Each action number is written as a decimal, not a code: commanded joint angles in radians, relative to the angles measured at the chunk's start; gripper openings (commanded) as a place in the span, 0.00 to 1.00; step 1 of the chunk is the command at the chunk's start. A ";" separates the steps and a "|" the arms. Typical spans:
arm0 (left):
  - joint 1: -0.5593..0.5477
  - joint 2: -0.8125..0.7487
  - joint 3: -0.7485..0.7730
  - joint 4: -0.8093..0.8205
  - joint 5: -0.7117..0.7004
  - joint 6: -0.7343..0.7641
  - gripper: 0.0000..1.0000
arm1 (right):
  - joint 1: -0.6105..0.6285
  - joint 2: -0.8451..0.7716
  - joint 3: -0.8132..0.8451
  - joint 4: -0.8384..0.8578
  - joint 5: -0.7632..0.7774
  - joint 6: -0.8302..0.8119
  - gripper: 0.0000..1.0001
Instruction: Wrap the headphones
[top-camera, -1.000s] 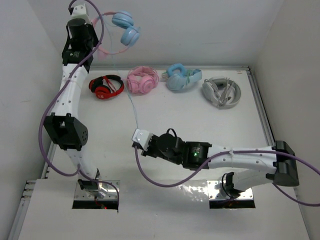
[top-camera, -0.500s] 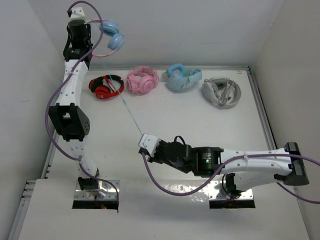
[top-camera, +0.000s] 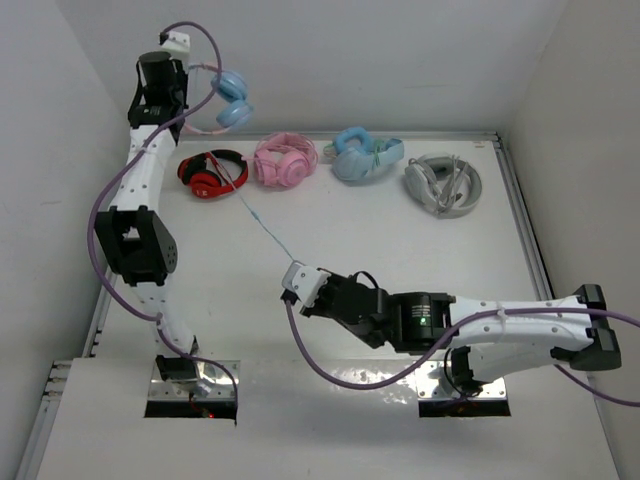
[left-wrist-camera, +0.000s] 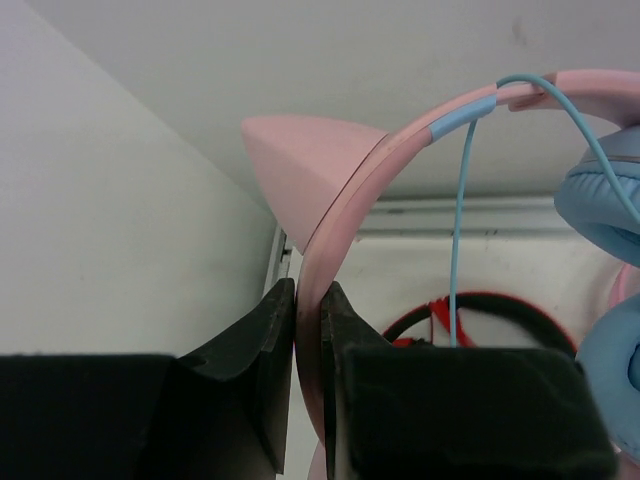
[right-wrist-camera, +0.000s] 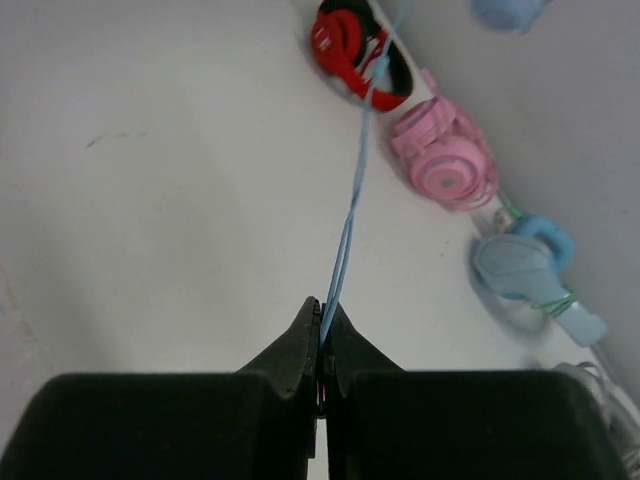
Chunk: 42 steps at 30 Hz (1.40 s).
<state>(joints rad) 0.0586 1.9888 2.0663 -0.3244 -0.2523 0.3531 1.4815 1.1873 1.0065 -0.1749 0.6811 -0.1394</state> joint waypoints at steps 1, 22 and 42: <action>0.001 -0.099 -0.072 0.131 0.042 0.127 0.00 | 0.007 -0.029 0.084 0.092 0.107 -0.121 0.00; -0.244 -0.574 -0.888 0.380 0.203 0.541 0.00 | -0.559 0.281 0.825 0.046 -0.083 -0.232 0.00; -0.309 -0.752 -0.831 -0.014 0.439 0.354 0.00 | -1.076 0.531 1.066 -0.020 -0.200 0.052 0.00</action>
<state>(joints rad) -0.2428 1.2926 1.1755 -0.3092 0.1230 0.7498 0.4355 1.7061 1.9877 -0.2249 0.4900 -0.1265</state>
